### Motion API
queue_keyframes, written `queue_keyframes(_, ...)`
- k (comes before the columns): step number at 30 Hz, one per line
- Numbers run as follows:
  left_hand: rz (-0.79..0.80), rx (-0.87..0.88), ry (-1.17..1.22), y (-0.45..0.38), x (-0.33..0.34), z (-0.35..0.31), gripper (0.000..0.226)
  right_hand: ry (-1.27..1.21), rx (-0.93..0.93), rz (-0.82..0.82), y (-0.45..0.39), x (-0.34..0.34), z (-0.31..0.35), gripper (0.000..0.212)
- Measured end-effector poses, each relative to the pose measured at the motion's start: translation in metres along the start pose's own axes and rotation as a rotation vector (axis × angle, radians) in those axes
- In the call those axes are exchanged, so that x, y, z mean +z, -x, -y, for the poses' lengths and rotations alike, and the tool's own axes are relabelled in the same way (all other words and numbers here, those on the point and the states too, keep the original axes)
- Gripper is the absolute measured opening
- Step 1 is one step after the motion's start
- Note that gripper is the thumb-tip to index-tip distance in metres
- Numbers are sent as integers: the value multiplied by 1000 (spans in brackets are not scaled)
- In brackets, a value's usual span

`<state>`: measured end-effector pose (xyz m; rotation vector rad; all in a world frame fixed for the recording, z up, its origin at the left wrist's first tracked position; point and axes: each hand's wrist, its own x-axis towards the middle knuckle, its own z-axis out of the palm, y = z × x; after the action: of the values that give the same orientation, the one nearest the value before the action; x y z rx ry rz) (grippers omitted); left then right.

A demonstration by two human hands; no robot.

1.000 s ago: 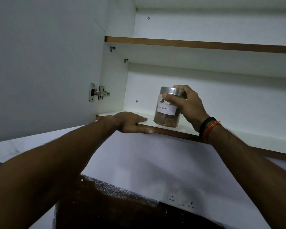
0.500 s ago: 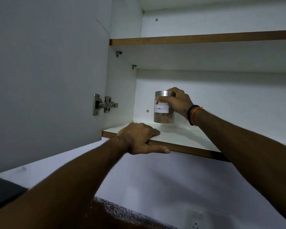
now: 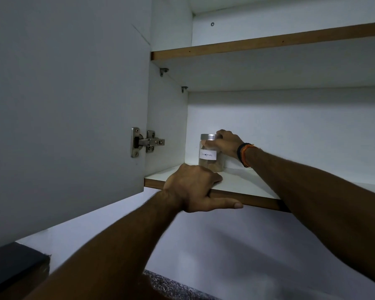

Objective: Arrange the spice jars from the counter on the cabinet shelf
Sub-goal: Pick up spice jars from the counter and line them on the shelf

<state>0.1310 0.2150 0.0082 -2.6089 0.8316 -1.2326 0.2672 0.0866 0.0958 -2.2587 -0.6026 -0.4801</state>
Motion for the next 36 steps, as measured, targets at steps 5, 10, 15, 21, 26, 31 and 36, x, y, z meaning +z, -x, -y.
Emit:
queue_keyframes(5, -5, -5, -20, 0, -1, -1, 68, 64, -41, 54, -7, -3, 5, 45)
queue_keyframes(10, -10, -13, -25, 1, -1, -2, 65, 78, -71, 18, -15, 0, 7, 51)
queue_keyframes(15, -33, -10, -59, 2, -5, -5, 62, 95, -68, 27, -25, 7, 6, 45)
queue_keyframes(21, -55, -15, -75, 3, -3, -3, 62, 65, -61, -16, -30, 20, 6, 39)
queue_keyframes(26, -66, -1, -80, 3, 2, 0, 61, 92, -47, -20, -32, 23, 5, 36)
queue_keyframes(31, -49, 2, -70, 3, 5, 5, 66, 158, -65, -50, -21, 17, 10, 81)
queue_keyframes(36, 37, -26, -20, 0, 3, 5, 79, 204, -139, -90, 15, 4, 18, 63)
